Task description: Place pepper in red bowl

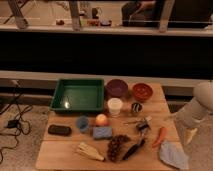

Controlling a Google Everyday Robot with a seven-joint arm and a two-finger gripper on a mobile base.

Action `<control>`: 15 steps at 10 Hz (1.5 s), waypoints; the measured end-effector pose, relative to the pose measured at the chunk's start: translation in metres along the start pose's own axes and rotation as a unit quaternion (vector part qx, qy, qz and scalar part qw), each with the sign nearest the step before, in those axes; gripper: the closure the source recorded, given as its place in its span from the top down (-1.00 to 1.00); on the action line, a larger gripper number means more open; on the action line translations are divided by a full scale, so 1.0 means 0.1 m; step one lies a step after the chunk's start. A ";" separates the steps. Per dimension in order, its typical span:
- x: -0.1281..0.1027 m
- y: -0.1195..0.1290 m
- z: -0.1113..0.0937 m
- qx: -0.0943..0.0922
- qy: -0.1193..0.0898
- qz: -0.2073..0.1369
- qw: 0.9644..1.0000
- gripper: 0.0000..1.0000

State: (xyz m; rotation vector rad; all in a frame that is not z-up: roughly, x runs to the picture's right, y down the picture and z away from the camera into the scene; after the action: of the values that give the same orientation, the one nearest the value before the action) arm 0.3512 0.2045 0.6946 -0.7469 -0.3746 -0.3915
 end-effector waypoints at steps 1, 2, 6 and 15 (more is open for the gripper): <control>0.04 -0.02 0.18 -0.019 0.002 0.005 1.000 0.60; 0.05 -0.01 0.20 -0.022 0.003 0.007 1.000 0.60; 0.06 -0.01 0.20 -0.022 0.003 0.008 1.000 0.60; 0.22 0.17 0.85 -0.056 -0.022 0.024 0.998 0.60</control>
State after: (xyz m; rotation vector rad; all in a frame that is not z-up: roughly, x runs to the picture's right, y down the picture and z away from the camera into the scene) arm 0.3622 0.2715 0.7521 -0.8740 -0.3779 -0.3531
